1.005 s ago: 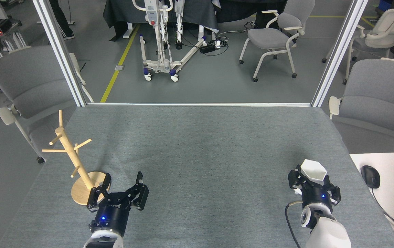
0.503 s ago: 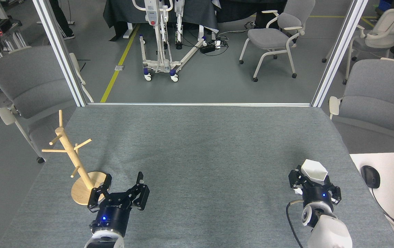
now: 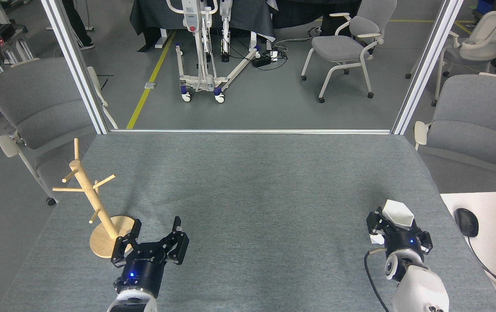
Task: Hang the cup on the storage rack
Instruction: 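Close the right gripper on the white cup and lift it, then carry the cup toward the center and bring the left gripper to it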
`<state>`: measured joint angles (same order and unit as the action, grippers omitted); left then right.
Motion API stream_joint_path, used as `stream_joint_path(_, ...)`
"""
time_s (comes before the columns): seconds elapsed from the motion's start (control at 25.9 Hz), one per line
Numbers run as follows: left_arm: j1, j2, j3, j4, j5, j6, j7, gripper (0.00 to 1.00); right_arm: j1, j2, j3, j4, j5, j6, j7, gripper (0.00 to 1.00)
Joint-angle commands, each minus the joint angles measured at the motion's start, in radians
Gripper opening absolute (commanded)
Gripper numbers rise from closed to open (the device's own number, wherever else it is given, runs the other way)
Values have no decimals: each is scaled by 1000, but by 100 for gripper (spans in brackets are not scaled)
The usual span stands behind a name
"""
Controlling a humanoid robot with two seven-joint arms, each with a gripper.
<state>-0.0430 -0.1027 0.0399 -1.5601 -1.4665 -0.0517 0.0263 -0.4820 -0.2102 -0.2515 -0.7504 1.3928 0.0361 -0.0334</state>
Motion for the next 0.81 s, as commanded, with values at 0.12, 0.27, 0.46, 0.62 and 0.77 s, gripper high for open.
stream_joint_path(0.12, 0, 1, 0, 6, 0, 0, 0, 100, -13, -14, 0, 13, 0, -15, 40, 81)
stream_joint_path(0.27, 0, 1, 0, 5, 0, 0, -2, 100, -13, -15, 0, 14, 0, -33, 41, 60)
stream_joint_path(0.46, 2, 1, 0, 3, 0, 0, 0, 100, -15, -18, 0, 20, 0, -71, 58, 49)
stream_joint_path(0.62, 5, 3, 0, 2, 0, -8, -2, 100, -20, -21, -2, 20, -2, -150, 90, 23)
stream_joint_path(0.77, 6, 6, -2, 0, 0, -37, -3, 100, -20, -57, 0, 13, 6, -254, 90, 5)
